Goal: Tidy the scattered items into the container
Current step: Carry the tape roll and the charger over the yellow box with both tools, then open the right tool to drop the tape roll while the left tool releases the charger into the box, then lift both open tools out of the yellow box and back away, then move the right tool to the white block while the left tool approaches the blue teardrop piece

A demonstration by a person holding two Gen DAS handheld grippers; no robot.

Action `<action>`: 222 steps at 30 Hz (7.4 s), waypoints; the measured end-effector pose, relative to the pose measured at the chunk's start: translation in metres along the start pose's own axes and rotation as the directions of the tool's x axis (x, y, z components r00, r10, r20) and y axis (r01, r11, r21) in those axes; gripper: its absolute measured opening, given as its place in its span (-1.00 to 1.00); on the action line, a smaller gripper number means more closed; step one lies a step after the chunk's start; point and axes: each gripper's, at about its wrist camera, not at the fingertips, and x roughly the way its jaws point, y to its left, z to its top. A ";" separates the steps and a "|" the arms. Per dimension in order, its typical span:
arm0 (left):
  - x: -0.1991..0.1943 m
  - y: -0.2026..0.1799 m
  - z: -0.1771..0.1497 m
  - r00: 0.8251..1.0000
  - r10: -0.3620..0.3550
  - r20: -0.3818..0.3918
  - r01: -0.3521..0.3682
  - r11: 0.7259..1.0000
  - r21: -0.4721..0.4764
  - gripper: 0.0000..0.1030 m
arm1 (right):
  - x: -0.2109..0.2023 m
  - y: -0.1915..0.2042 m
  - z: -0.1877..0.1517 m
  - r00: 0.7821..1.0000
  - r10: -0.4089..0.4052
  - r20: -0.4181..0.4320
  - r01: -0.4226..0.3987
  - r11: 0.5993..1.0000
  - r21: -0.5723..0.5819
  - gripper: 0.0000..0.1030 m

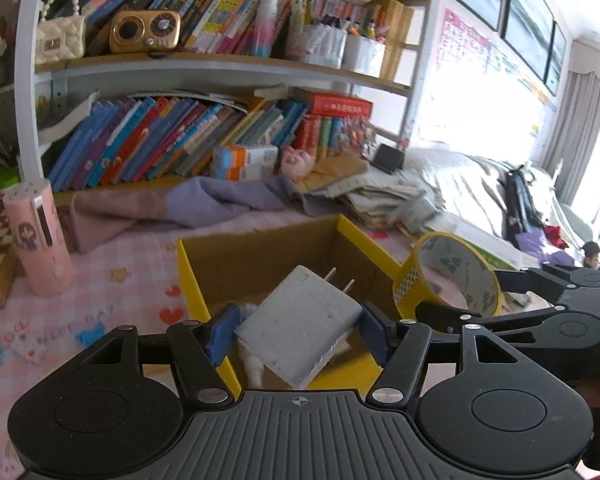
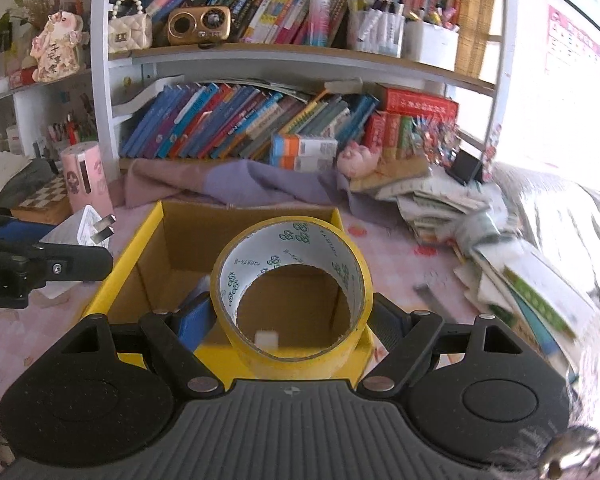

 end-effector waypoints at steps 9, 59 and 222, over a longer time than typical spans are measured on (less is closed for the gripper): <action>0.044 -0.003 0.011 0.996 0.079 -0.034 -0.079 0.997 -0.003 0.26 | 0.065 -0.007 0.026 0.995 0.089 -0.042 -0.093 0.989 -0.110 0.56; 0.054 -0.031 0.013 0.959 0.283 0.031 -0.283 0.959 0.011 0.63 | 0.109 -0.009 0.032 0.976 0.175 -0.134 -0.204 0.945 -0.255 0.64; -0.014 0.264 -0.076 0.823 0.524 -0.221 -0.561 0.810 -0.172 0.85 | 0.168 0.297 -0.012 0.885 0.362 -0.294 -0.413 0.900 -0.137 0.59</action>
